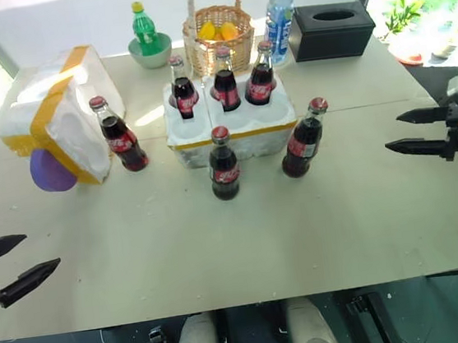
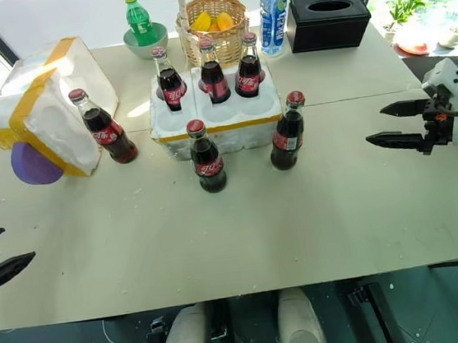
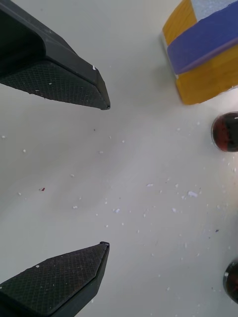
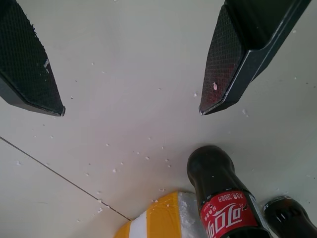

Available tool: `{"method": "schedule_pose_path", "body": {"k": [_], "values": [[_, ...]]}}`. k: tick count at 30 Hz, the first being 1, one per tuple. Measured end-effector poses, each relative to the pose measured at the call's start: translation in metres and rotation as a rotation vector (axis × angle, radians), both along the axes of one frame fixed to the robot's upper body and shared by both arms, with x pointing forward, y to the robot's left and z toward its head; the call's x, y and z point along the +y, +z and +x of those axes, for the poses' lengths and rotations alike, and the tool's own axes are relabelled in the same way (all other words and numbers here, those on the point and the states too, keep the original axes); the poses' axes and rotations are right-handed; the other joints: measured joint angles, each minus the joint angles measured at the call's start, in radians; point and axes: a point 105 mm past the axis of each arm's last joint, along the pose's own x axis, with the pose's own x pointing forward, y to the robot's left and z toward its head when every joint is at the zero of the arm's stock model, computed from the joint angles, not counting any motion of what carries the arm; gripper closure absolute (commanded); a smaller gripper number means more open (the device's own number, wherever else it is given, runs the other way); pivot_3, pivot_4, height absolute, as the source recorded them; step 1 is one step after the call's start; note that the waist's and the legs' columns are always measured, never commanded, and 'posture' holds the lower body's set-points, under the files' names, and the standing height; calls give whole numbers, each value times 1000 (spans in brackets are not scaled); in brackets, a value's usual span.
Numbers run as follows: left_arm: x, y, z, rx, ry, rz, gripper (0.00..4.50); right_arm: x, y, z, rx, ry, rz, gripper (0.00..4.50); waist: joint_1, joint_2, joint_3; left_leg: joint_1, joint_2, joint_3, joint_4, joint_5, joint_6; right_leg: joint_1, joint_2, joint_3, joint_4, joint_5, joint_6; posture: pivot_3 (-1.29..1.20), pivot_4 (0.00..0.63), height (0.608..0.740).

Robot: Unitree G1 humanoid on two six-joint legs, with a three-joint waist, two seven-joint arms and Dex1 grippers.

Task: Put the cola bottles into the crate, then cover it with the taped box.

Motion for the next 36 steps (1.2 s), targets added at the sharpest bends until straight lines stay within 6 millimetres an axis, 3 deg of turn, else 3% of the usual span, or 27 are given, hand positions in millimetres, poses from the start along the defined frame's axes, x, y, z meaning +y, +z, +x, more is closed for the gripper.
{"method": "schedule_pose_path", "body": {"k": [21, 25, 29, 32, 36], "values": [[-1, 4, 7, -5, 26, -63, 15, -1, -7, 0, 17, -13, 19, 58, 1, 0, 0, 2, 0, 0, 3, 2, -3, 3, 0, 0, 1, 0, 0, 0, 150, 740], [-7, 11, 15, -46, 25, -71, 15, 1, -5, 0, 23, -17, 39, 58, 2, 0, 0, 2, 0, -1, 3, 2, -3, 3, 0, 0, 1, 0, 0, 0, 150, 740], [-31, 27, 47, -184, 13, -139, 15, 28, 28, -7, 20, 84, 189, 58, 9, 3, -1, 3, 0, -2, 4, 1, -2, 4, 0, 0, 4, 1, 1, 0, 150, 740], [-41, 21, 70, -220, 42, -176, 15, 51, 59, -25, 5, 196, 235, 58, 9, 3, -1, 3, 0, -3, 4, 1, -2, 4, 1, 0, 5, 2, 4, 0, 150, 740], [-63, 15, 104, -243, 35, -231, 15, 75, 81, -39, -9, 281, 268, 58, 9, 1, -2, 4, 0, -3, 4, -1, 1, 6, 0, -1, 5, 3, 5, 0, 150, 740]]}}
